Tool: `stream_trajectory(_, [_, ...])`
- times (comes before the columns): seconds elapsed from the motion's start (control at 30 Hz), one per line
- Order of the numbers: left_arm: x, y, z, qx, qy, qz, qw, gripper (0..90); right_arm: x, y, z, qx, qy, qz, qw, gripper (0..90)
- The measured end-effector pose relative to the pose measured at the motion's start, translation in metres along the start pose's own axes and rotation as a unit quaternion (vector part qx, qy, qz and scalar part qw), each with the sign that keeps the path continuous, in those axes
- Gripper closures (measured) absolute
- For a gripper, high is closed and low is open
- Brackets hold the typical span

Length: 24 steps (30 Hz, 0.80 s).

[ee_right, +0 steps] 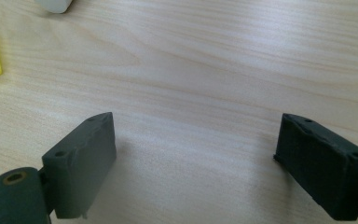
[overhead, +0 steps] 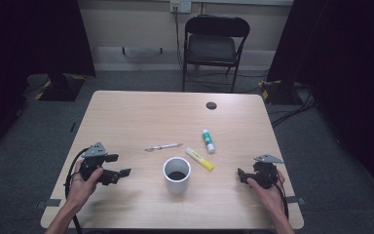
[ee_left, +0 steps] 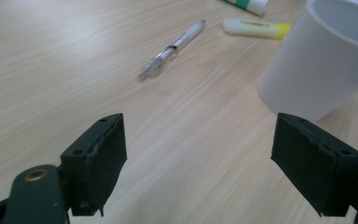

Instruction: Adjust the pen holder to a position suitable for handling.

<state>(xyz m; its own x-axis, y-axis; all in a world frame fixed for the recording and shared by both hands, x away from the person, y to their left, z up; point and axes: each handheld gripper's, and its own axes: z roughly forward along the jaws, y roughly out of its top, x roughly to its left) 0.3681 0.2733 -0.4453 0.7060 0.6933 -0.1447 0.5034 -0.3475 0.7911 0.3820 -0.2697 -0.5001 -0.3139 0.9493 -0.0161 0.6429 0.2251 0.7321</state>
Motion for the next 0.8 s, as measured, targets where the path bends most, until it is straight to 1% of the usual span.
stream_trajectory(0.03, [0.002,-0.003,0.001,0.005,0.006,-0.005,1.0000,17.7,0.000,0.000,0.000,0.000,0.000,0.000,1.0000,11.2])
stream_trajectory(0.07, [0.004,-0.006,0.003,0.014,0.009,0.000,0.9999,17.7,0.000,0.000,0.000,0.000,0.000,0.000,1.0000,11.1])
stream_trajectory(0.1, [0.006,-0.009,0.006,0.017,0.013,-0.001,0.9998,17.7,0.000,0.000,0.000,0.000,0.000,0.000,1.0000,11.3])
stream_trajectory(0.17, [0.011,-0.015,0.012,0.026,0.023,-0.012,0.9993,18.0,0.000,0.000,0.000,-0.001,0.000,-0.001,1.0000,11.9])
stream_trajectory(0.2, [0.012,-0.017,0.014,0.034,0.030,-0.010,0.9989,18.1,0.001,0.000,0.000,-0.002,0.002,-0.002,1.0000,12.7])
stream_trajectory(0.23, [0.014,-0.022,0.019,0.056,0.037,-0.002,0.9977,17.6,0.002,0.000,0.000,-0.003,0.005,-0.005,1.0000,13.6])
stream_trajectory(0.27, [0.014,-0.022,0.019,0.056,0.037,-0.002,0.9977,17.3,0.002,0.000,0.000,-0.003,0.005,-0.005,1.0000,13.6])
stream_trajectory(0.3, [0.015,-0.025,0.019,0.062,0.043,0.005,0.9971,17.3,0.003,0.000,0.000,-0.003,0.007,-0.006,1.0000,13.8])
stream_trajectory(0.33, [0.016,-0.028,0.020,0.057,0.052,0.003,0.9970,17.9,0.003,0.000,0.000,-0.004,0.011,-0.011,0.9999,14.1])
stream_trajectory(0.4, [0.016,-0.033,0.023,0.070,0.061,0.006,0.9957,17.9,0.007,0.001,-0.001,-0.002,0.020,-0.017,0.9997,16.0])
stream_trajectory(0.43, [0.017,-0.035,0.025,0.071,0.063,0.008,0.9954,17.9,0.007,0.001,-0.001,-0.002,0.020,-0.017,0.9997,16.0])
stream_trajectory(0.47, [0.017,-0.035,0.027,0.075,0.066,0.006,0.9950,17.8,0.008,0.001,-0.001,-0.003,0.023,-0.022,0.9995,17.8])
stream_trajectory(0.5, [0.017,-0.037,0.032,0.073,0.078,0.015,0.9941,15.6,0.011,0.001,-0.002,0.000,0.035,-0.030,0.9989,18.6])
stream_trajectory(0.53, [0.017,-0.037,0.032,0.073,0.078,0.015,0.9941,15.6,0.011,0.001,-0.002,0.000,0.035,-0.030,0.9989,18.6])
stream_trajectory(0.57, [0.017,-0.037,0.034,0.068,0.084,0.022,0.9939,15.6,0.013,0.002,-0.003,0.003,0.043,-0.035,0.9985,18.5])
stream_trajectory(0.6, [0.018,-0.037,0.035,0.063,0.082,0.027,0.9943,14.6,0.017,0.002,-0.004,0.004,0.051,-0.036,0.9981,18.5])
stream_trajectory(0.63, [0.019,-0.038,0.036,0.061,0.081,0.027,0.9945,13.4,0.019,0.003,-0.006,-0.001,0.056,-0.043,0.9975,19.1])
stream_trajectory(0.67, [0.020,-0.038,0.037,0.058,0.082,0.027,0.9946,11.8,0.022,0.004,-0.007,-0.003,0.062,-0.044,0.9971,19.9])
stream_trajectory(0.7, [0.020,-0.039,0.038,0.053,0.082,0.023,0.9950,9.7,0.025,0.006,-0.009,-0.007,0.071,-0.048,0.9963,20.5])
stream_trajectory(0.73, [0.020,-0.040,0.039,0.051,0.084,0.021,0.9949,7.4,0.029,0.009,-0.010,-0.015,0.080,-0.055,0.9952,21.1])
stream_trajectory(0.77, [0.021,-0.039,0.039,0.056,0.088,0.023,0.9943,5.1,0.035,0.013,-0.012,-0.028,0.091,-0.059,0.9937,22.0])
stream_trajectory(0.8, [0.021,-0.039,0.040,0.056,0.087,0.022,0.9943,3.9,0.038,0.016,-0.012,-0.033,0.101,-0.062,0.9924,22.0])
